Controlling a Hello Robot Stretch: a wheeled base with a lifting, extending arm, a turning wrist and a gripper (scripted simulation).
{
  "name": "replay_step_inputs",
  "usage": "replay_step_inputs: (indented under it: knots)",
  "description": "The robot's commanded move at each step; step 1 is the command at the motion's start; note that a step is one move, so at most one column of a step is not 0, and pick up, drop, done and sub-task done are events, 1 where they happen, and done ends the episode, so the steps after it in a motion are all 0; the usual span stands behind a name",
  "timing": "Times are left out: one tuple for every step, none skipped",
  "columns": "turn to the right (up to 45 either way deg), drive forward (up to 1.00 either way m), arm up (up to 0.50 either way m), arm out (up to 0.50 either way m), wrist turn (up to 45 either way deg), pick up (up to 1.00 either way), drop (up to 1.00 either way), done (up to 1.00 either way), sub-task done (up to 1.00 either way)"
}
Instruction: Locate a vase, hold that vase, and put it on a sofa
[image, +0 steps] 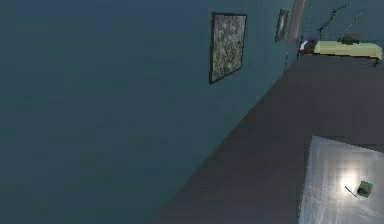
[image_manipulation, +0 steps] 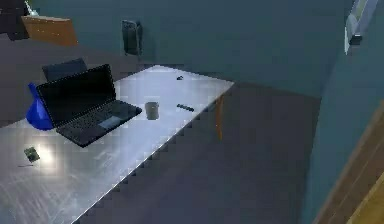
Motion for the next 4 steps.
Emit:
replay_step_inputs:
  knots:
    - [0.0,0.55,0.00,0.00,0.0,0.00,0.00,0.00,0.00]
    - [33.0,0.00,0.00,0.00,0.0,0.00,0.00,0.00,0.00]
    - [0.0,0.35,0.00,0.00,0.0,0.00,0.00,0.00,0.00]
    - [-30.0,0.00,0.00,0.00,0.0,0.00,0.00,0.00,0.00]
